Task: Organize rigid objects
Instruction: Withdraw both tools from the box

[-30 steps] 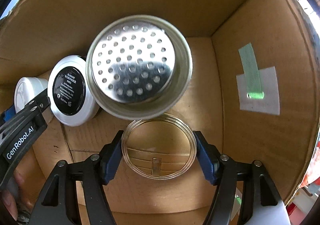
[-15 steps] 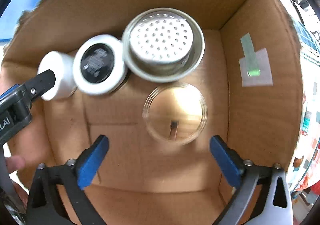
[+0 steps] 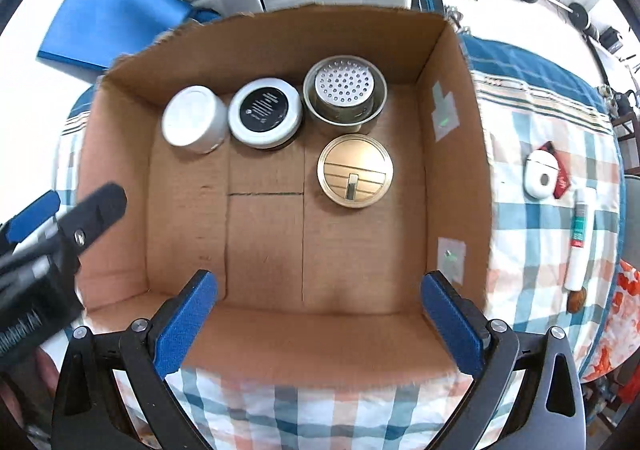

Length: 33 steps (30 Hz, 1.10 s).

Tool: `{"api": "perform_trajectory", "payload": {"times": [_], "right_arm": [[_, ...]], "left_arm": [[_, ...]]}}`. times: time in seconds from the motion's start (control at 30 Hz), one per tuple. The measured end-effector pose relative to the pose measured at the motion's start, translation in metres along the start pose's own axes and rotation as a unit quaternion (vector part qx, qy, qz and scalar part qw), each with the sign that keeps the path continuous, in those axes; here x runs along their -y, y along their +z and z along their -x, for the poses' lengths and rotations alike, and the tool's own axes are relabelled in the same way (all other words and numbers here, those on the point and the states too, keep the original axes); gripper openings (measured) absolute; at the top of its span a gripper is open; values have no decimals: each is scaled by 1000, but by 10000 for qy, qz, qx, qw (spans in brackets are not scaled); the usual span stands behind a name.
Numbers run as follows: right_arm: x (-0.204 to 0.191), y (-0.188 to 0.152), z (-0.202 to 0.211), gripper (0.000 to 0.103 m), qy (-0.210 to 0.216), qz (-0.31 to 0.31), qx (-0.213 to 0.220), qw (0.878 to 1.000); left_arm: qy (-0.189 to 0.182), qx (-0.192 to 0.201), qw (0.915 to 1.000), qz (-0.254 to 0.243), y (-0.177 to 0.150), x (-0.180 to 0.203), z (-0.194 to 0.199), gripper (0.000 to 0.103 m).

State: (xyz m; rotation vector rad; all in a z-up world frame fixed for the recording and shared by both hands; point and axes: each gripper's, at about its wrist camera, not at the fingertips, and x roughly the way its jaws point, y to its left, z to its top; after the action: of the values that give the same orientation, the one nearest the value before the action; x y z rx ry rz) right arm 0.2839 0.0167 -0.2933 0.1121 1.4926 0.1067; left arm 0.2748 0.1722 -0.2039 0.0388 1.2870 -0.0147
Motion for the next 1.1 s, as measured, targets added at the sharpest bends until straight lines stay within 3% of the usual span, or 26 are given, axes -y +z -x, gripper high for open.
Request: {"api": "perform_trajectory", "payload": {"times": [0.3, 0.67, 0.83, 1.1], "right_arm": [[13, -26, 65, 103, 249, 305, 407, 9984], [40, -49, 108, 103, 629, 497, 622, 9948], [91, -47, 118, 103, 766, 141, 681, 9946], [230, -38, 112, 103, 411, -931, 659, 9926]], "left_arm": [[40, 379, 9992, 129, -29, 15, 58, 103], [39, 616, 9979, 196, -39, 53, 96, 103], [-95, 661, 9977, 79, -29, 93, 102, 103], [-323, 487, 9970, -505, 1, 200, 76, 103]]}}
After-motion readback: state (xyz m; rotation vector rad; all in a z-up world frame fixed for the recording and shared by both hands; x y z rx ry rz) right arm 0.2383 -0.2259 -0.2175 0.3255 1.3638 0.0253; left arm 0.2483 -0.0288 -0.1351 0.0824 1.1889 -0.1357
